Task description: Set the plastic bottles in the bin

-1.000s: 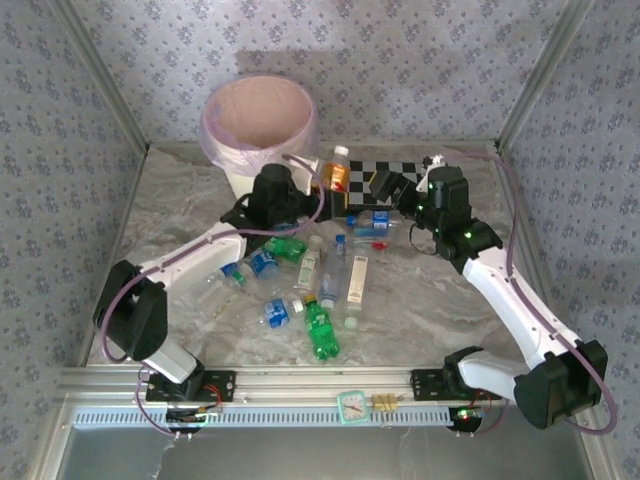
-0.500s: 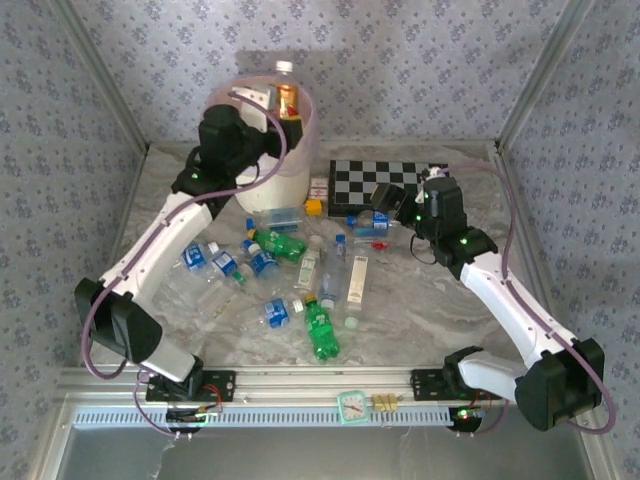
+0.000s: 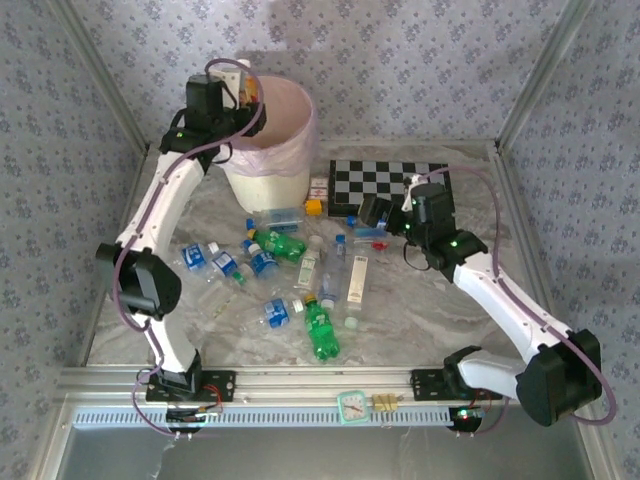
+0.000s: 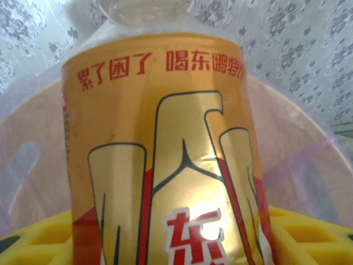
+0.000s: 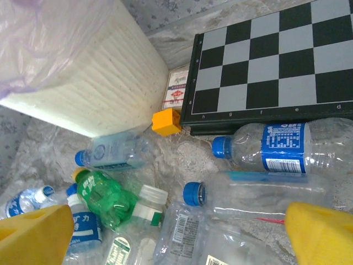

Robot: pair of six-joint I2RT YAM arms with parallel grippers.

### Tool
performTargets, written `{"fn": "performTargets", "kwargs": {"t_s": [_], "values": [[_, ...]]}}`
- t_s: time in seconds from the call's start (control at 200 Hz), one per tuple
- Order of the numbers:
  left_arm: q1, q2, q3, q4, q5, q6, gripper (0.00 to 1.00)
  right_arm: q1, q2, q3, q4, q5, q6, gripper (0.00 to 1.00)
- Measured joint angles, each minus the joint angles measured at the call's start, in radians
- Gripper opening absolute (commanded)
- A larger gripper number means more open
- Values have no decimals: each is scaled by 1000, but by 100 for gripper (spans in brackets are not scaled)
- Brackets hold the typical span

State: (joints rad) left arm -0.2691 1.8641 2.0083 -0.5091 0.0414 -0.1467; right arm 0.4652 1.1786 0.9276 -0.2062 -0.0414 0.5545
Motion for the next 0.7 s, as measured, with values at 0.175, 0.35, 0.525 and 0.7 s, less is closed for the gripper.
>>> {"fn": "performTargets", "kwargs": {"t_s": [0.175, 0.35, 0.525, 0.7], "values": [[0, 91, 109, -112, -6, 0, 65, 42, 35, 29, -30, 39, -37, 100], [0, 127, 142, -183, -6, -5, 86, 54, 57, 63, -59, 65, -55, 100], [0, 127, 149, -198, -6, -14, 93, 64, 68, 76, -60, 84, -68, 100], [0, 84, 121, -177, -6, -31, 97, 79, 74, 76, -56, 104, -85, 100]]}}
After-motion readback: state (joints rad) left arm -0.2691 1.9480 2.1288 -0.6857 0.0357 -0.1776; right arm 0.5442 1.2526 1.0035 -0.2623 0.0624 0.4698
